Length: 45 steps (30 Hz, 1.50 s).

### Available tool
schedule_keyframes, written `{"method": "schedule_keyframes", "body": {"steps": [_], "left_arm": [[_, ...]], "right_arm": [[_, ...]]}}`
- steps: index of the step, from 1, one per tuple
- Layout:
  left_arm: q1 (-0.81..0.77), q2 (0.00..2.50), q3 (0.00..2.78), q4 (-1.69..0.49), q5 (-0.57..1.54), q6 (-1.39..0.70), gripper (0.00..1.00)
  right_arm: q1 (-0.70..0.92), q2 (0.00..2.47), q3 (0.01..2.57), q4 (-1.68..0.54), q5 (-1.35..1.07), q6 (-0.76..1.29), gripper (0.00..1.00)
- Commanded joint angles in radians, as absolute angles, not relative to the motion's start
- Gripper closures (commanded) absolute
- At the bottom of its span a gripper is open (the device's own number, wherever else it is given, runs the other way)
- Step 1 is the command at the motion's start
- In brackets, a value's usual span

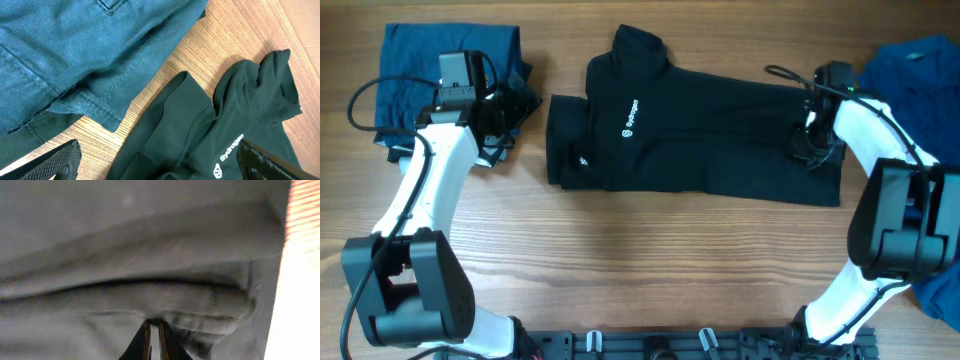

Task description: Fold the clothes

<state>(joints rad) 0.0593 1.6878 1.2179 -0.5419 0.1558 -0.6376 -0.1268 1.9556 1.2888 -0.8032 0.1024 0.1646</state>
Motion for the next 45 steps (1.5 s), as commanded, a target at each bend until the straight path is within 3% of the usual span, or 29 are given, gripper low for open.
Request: {"method": "schedule_keyframes", "body": {"steps": [1,6,12,18,25,45], "left_arm": [[0.057,1.690,1.216,-0.542,0.167,-0.637,0.00],[0.057,1.690,1.216,-0.542,0.167,-0.637,0.00],[0.057,1.690,1.216,-0.542,0.167,-0.637,0.00],[0.057,1.690,1.216,-0.542,0.167,-0.637,0.00],[0.057,1.690,1.216,-0.542,0.167,-0.637,0.00],[0.057,1.690,1.216,-0.542,0.167,-0.637,0.00]], "right_arm": [[-0.157,1.940,1.254,-0.778,0.074,0.186,0.93],[-0.162,1.940,1.254,-0.694,0.184,0.171,0.92],[-0.162,1.940,1.254,-0.522,0.130,0.159,0.91],[-0.162,1.924,1.357,-0.771,0.025,0.157,0.94],[-0.162,1.894,1.356,-0.917,0.025,0.188,0.91],[-0.172,1.991,1.249,-0.772,0.076,0.226,0.93]]}}
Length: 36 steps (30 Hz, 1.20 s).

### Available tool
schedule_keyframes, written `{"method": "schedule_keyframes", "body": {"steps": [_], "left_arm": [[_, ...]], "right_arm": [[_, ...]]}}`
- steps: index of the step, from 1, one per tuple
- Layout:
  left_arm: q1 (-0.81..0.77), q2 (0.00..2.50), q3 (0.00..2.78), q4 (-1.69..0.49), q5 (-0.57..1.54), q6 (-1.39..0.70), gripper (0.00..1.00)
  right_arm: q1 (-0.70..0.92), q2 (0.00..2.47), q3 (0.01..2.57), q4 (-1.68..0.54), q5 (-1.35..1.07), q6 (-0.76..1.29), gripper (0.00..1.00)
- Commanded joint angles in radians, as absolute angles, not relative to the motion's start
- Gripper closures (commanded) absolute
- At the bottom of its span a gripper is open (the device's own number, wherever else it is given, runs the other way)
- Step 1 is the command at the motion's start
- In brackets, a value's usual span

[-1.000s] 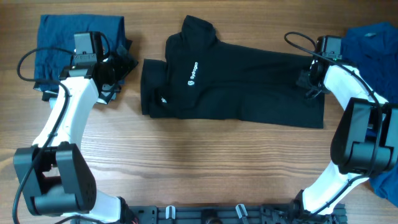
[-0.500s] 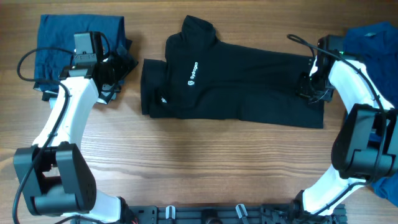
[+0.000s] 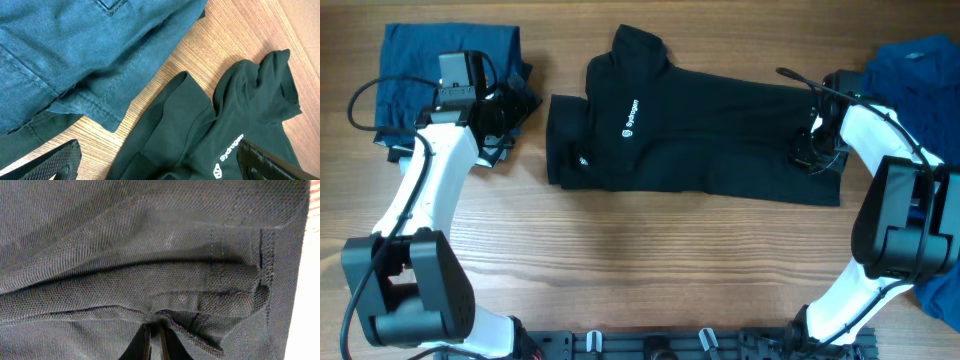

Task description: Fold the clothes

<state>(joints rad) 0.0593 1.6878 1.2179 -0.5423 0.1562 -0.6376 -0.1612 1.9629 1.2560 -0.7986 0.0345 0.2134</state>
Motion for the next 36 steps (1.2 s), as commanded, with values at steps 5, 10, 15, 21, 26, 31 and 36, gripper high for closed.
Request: {"method": "schedule_keyframes", "body": {"steps": [5,10,15,21,26,31,36], "left_arm": [[0.057,1.690,1.216,-0.542,0.167,-0.637,0.00],[0.057,1.690,1.216,-0.542,0.167,-0.637,0.00],[0.057,1.690,1.216,-0.542,0.167,-0.637,0.00],[0.057,1.690,1.216,-0.542,0.167,-0.637,0.00],[0.057,1.690,1.216,-0.542,0.167,-0.637,0.00],[0.057,1.690,1.216,-0.542,0.167,-0.637,0.00],[0.057,1.690,1.216,-0.542,0.167,-0.637,0.00]], "right_arm": [[-0.173,1.991,1.258,-0.722,0.078,0.209,0.94],[-0.173,1.991,1.258,-0.632,0.079,0.209,0.92],[-0.173,1.992,1.257,-0.495,0.078,0.209,0.89],[-0.173,1.903,1.438,-0.560,0.071,0.156,0.87],[-0.173,1.931,1.477,-0.559,0.070,0.104,0.92],[-0.173,2.068,1.477,-0.535,0.071,0.105,0.96],[-0.173,2.159,1.477,-0.492,0.076,0.104,0.96]]}}
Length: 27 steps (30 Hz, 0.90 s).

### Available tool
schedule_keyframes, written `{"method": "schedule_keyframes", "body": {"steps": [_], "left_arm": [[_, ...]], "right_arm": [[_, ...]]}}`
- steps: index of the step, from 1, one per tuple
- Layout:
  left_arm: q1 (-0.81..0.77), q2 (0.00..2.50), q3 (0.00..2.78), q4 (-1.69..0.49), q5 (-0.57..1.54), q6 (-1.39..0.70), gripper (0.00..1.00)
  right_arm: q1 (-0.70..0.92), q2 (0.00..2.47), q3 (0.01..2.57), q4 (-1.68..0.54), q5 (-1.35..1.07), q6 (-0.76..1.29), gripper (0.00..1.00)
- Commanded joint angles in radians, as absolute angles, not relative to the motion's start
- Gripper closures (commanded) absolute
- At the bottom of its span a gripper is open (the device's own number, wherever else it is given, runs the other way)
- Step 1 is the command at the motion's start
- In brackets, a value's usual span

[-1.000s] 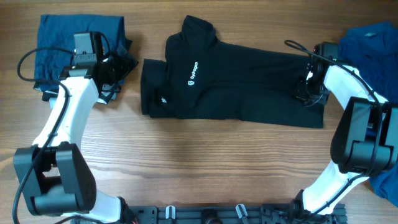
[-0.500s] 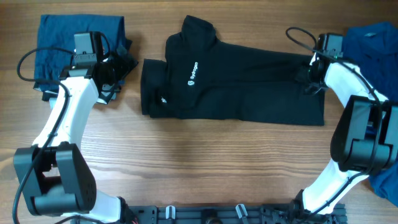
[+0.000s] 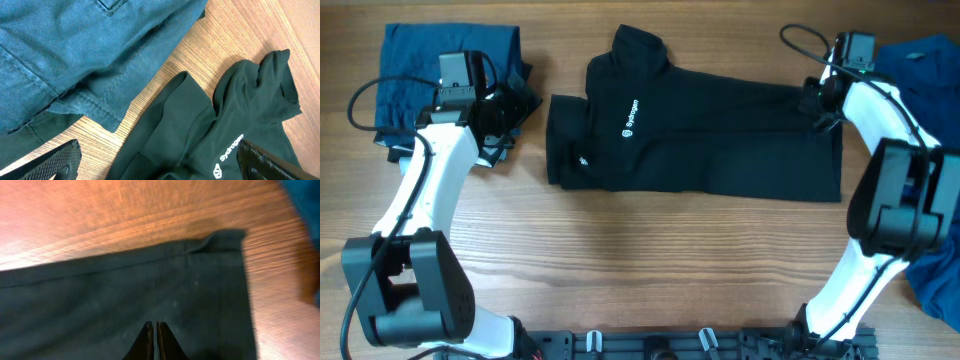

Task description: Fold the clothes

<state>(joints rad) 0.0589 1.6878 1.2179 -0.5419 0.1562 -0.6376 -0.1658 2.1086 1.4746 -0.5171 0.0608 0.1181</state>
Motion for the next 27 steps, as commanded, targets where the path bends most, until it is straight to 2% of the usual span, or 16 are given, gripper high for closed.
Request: {"method": "schedule_keyframes", "body": {"steps": [1,14,19,21,22,23,24,27], "left_arm": [[0.057,1.690,1.216,-0.542,0.167,-0.637,0.00],[0.057,1.690,1.216,-0.542,0.167,-0.637,0.00],[0.057,1.690,1.216,-0.542,0.167,-0.637,0.00],[0.057,1.690,1.216,-0.542,0.167,-0.637,0.00],[0.057,1.690,1.216,-0.542,0.167,-0.637,0.00],[0.057,1.690,1.216,-0.542,0.167,-0.637,0.00],[0.057,1.690,1.216,-0.542,0.167,-0.637,0.00],[0.057,1.690,1.216,-0.542,0.167,-0.637,0.00]], "right_arm": [[-0.174,2.174,1.477,-0.479,0.080,0.104,0.96],[-0.222,2.389,1.482,-0.132,0.001,0.052,0.96],[-0.222,2.383,1.586,-0.139,-0.002,0.040,0.93],[-0.223,2.347,1.707,-0.291,-0.001,0.026,0.82],[-0.224,2.320,1.747,-0.357,-0.001,0.027,0.68],[-0.228,2.292,1.777,-0.416,-0.002,0.028,0.60],[-0.235,2.230,1.819,-0.523,-0.001,0.030,0.47],[-0.250,2.106,1.826,-0.694,0.000,0.055,0.38]]}}
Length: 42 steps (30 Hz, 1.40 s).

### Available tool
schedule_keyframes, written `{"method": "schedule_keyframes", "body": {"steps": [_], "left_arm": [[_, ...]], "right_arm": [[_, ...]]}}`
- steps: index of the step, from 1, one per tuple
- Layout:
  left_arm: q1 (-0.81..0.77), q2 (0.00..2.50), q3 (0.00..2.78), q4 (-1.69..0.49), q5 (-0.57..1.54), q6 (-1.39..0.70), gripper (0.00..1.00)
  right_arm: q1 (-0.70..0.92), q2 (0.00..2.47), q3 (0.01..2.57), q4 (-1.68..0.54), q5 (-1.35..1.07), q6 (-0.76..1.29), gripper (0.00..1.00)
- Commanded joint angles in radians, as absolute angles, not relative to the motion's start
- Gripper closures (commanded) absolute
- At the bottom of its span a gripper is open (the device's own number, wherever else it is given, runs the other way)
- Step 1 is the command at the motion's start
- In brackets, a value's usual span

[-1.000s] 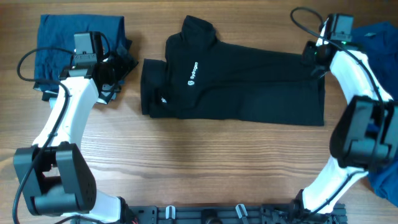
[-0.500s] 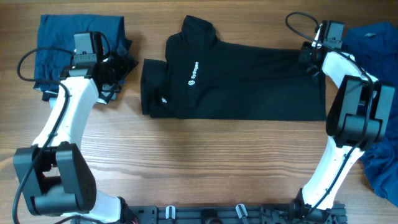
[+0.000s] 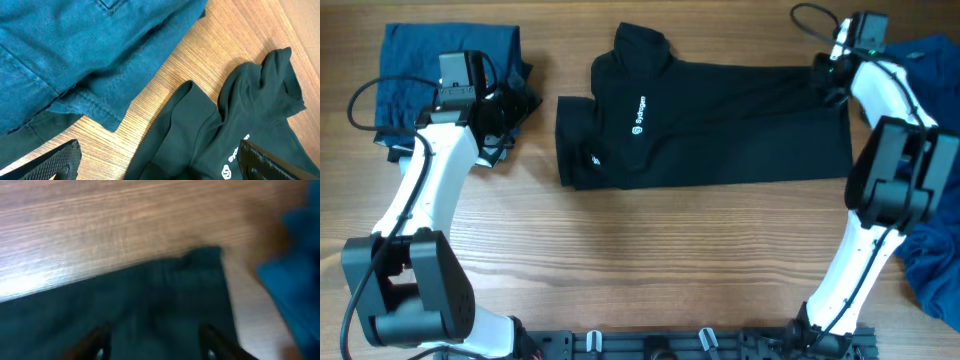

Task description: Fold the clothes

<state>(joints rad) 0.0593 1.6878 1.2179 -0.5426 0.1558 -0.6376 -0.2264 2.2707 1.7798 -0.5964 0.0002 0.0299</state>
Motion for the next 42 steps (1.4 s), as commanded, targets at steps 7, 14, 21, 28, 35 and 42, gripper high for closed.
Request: {"method": "schedule_keyframes", "body": {"steps": [7,14,21,28,35,42], "left_arm": [[0.057,1.690,1.216,-0.542,0.167,-0.637,0.00],[0.057,1.690,1.216,-0.542,0.167,-0.637,0.00],[0.057,1.690,1.216,-0.542,0.167,-0.637,0.00],[0.057,1.690,1.216,-0.542,0.167,-0.637,0.00],[0.057,1.690,1.216,-0.542,0.167,-0.637,0.00],[0.057,1.690,1.216,-0.542,0.167,-0.637,0.00]], "right_arm": [[-0.386,1.999,1.796,-1.115,-0.002,0.348,0.37],[-0.423,1.999,1.432,-0.966,-0.112,0.339,0.41],[-0.426,2.001,1.223,-0.743,0.039,0.344,0.45],[-0.451,2.001,1.188,-0.767,0.166,0.396,0.67],[-0.461,2.001,1.190,-0.825,0.253,0.448,0.55],[-0.459,1.931,1.402,-0.952,0.051,0.385,0.09]]}}
